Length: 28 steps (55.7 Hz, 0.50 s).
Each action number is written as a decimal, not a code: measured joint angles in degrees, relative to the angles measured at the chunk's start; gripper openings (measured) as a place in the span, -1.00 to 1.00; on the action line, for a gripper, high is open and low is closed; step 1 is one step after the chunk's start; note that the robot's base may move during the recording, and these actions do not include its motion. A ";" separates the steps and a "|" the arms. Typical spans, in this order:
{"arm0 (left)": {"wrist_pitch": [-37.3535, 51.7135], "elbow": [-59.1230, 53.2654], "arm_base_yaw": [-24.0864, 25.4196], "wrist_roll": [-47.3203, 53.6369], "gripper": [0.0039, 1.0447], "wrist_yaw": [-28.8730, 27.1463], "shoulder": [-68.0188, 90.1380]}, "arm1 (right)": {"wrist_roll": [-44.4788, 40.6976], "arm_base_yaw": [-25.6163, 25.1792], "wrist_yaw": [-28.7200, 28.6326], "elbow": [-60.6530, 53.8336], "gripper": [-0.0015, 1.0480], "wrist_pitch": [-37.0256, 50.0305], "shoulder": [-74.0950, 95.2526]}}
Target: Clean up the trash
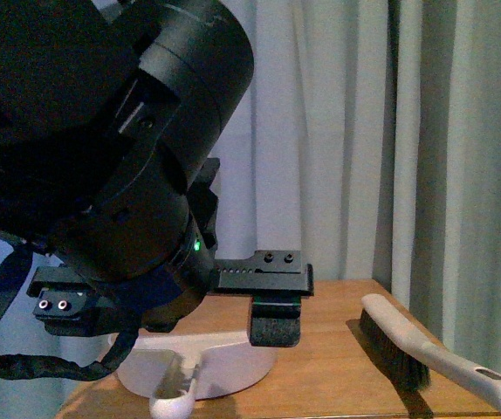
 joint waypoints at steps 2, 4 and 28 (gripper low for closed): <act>0.07 0.00 0.59 0.02 0.86 -0.35 0.70 | 0.00 0.00 0.00 0.00 0.86 0.00 0.00; 0.26 0.00 1.31 0.04 0.86 -0.57 1.38 | 0.00 0.00 0.00 0.00 0.86 0.00 0.00; 3.19 -0.87 3.23 0.15 0.86 -0.96 6.05 | 0.00 0.00 0.00 0.00 0.86 0.00 0.00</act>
